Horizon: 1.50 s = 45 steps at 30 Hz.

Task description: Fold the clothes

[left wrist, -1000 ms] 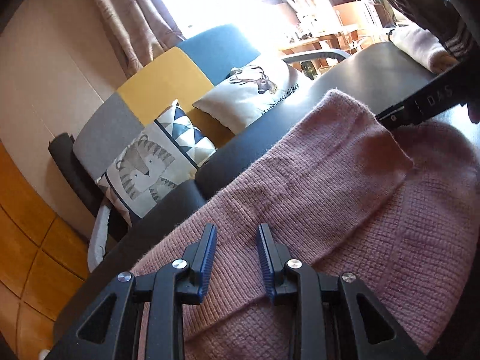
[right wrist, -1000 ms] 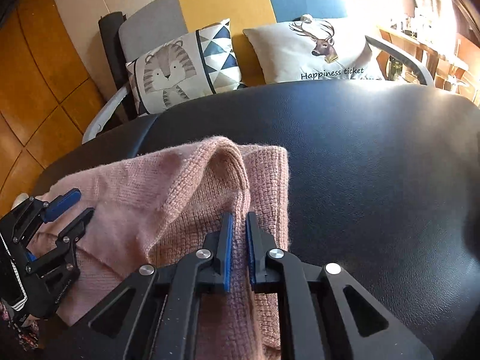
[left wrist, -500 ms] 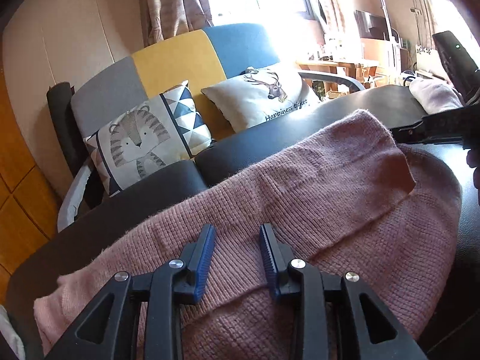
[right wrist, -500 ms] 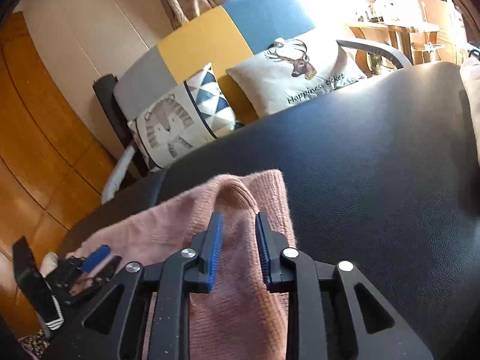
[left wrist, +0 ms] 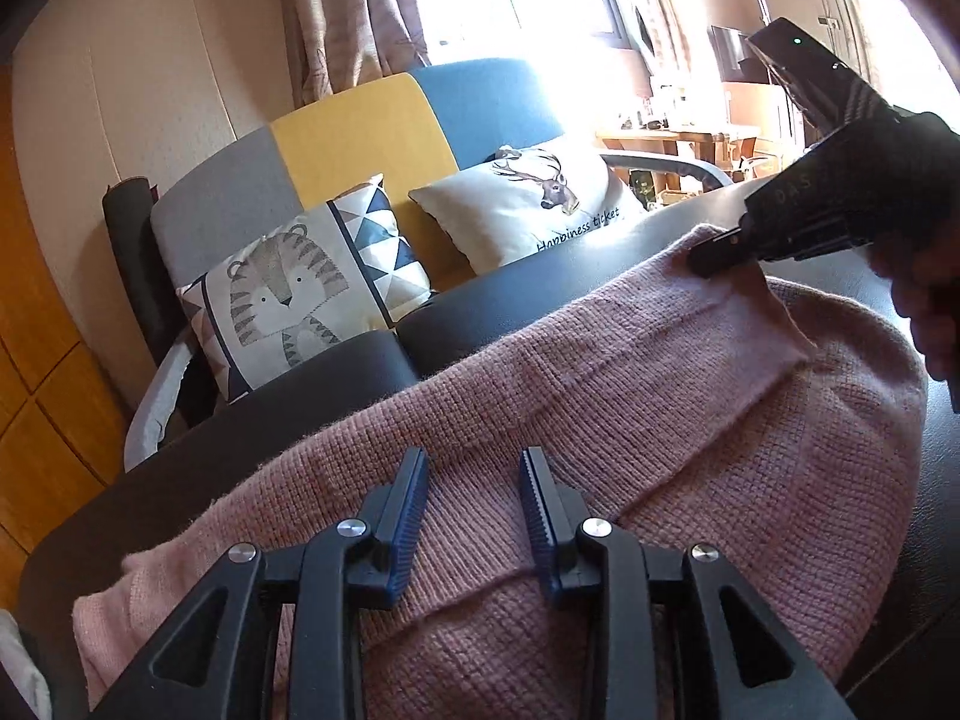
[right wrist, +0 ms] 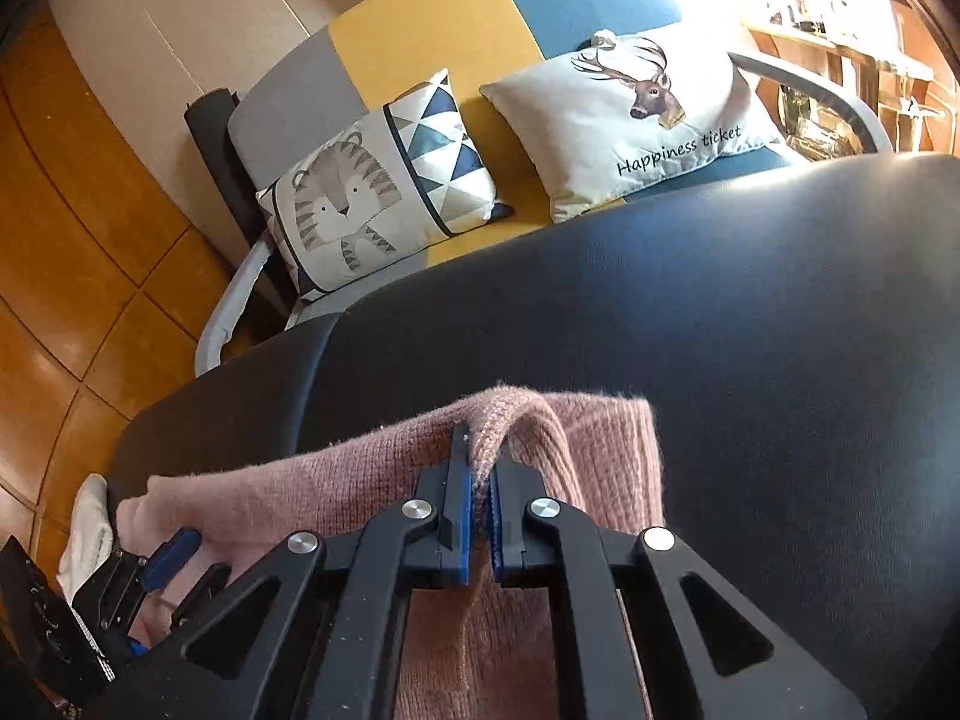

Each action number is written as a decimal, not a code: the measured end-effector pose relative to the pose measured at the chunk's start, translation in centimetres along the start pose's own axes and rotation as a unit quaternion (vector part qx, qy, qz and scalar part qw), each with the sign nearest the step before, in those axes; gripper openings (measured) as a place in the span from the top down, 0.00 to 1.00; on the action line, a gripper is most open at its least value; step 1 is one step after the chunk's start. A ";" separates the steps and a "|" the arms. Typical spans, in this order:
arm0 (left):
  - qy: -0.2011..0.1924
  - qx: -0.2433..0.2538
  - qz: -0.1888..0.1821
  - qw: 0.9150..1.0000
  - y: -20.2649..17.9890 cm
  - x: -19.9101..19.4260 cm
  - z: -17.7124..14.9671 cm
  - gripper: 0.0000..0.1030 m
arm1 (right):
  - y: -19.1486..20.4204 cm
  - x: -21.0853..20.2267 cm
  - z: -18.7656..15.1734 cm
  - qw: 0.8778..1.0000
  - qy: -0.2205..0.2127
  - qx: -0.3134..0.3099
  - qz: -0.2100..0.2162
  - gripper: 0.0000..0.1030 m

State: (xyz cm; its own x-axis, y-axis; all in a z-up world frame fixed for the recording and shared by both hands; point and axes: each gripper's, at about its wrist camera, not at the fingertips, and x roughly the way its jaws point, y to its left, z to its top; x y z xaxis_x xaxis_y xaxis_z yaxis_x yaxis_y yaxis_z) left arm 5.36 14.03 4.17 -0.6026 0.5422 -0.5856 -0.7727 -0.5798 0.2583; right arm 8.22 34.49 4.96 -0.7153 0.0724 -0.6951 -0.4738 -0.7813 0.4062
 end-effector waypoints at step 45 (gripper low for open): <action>0.000 -0.008 0.001 1.000 0.6 0.4 0.0 0.66 | 0.0 0.1 -0.8 0.998 0.008 -0.035 -0.042 0.93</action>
State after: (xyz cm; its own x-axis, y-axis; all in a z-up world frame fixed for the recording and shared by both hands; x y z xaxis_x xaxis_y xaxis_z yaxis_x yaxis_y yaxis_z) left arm 4.67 13.91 4.13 -0.6035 0.5418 -0.5850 -0.7688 -0.5900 0.2466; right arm 8.57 33.96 4.44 -0.6660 0.1294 -0.7347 -0.4935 -0.8149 0.3039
